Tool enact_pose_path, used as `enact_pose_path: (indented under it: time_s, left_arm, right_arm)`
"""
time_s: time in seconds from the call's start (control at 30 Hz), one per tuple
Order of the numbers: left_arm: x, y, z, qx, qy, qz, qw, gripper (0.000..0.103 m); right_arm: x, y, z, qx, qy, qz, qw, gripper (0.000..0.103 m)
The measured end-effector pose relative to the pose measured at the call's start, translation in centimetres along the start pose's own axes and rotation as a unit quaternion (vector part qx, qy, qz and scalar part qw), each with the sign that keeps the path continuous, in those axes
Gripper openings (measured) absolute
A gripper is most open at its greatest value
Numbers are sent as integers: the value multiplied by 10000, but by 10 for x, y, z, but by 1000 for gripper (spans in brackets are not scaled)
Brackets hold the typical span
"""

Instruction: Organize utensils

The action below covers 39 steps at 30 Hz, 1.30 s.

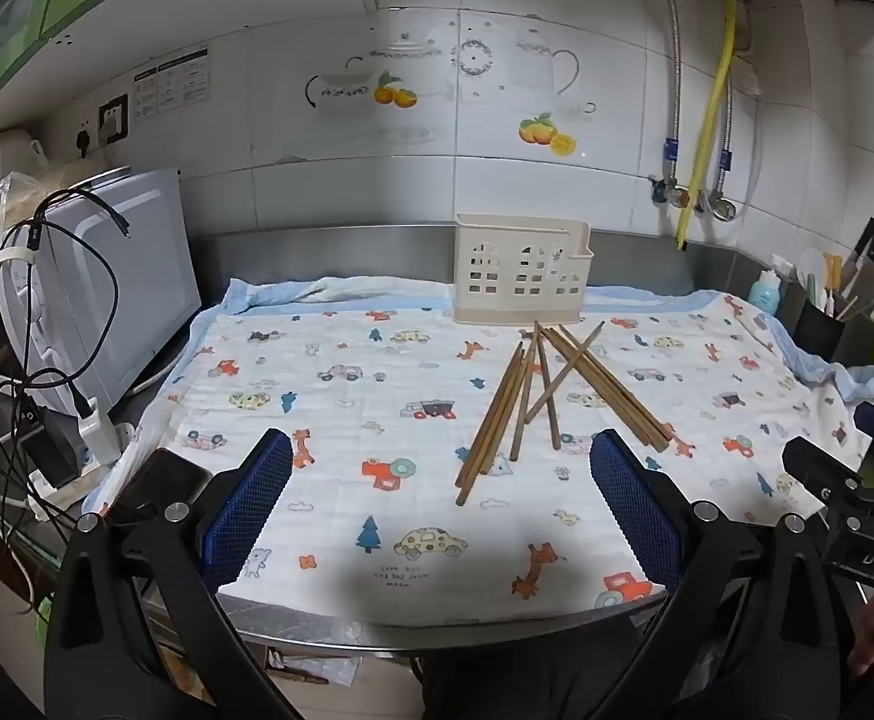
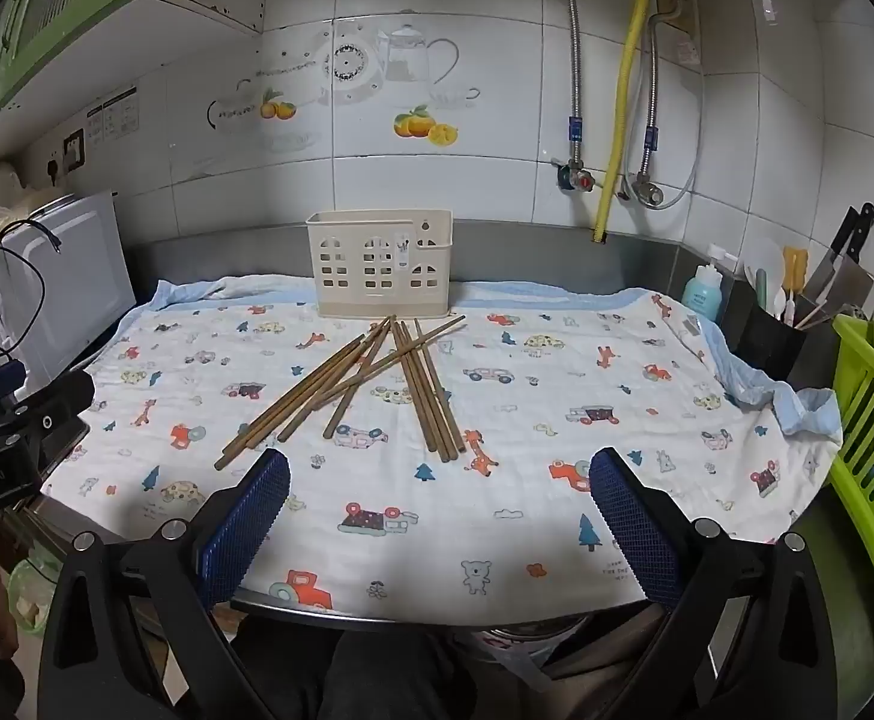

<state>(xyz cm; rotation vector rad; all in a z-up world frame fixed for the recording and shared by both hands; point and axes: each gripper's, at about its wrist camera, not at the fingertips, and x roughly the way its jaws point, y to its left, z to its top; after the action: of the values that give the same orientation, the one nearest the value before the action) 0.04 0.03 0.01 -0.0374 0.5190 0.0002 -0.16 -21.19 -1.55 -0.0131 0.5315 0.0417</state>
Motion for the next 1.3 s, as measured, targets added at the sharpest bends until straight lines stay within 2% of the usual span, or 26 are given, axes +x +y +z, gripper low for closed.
enact_pose_path:
  time_s: [0.4, 1.3]
  left_arm:
    - [-10, -1, 3, 84, -115, 60, 9999, 98]
    - [-9, 3, 2, 68, -105, 110, 9999, 98]
  right_arm:
    - [-7, 2, 2, -5, -75, -3, 10000, 97]
    - [-10, 1, 3, -31, -109, -5, 9999, 97]
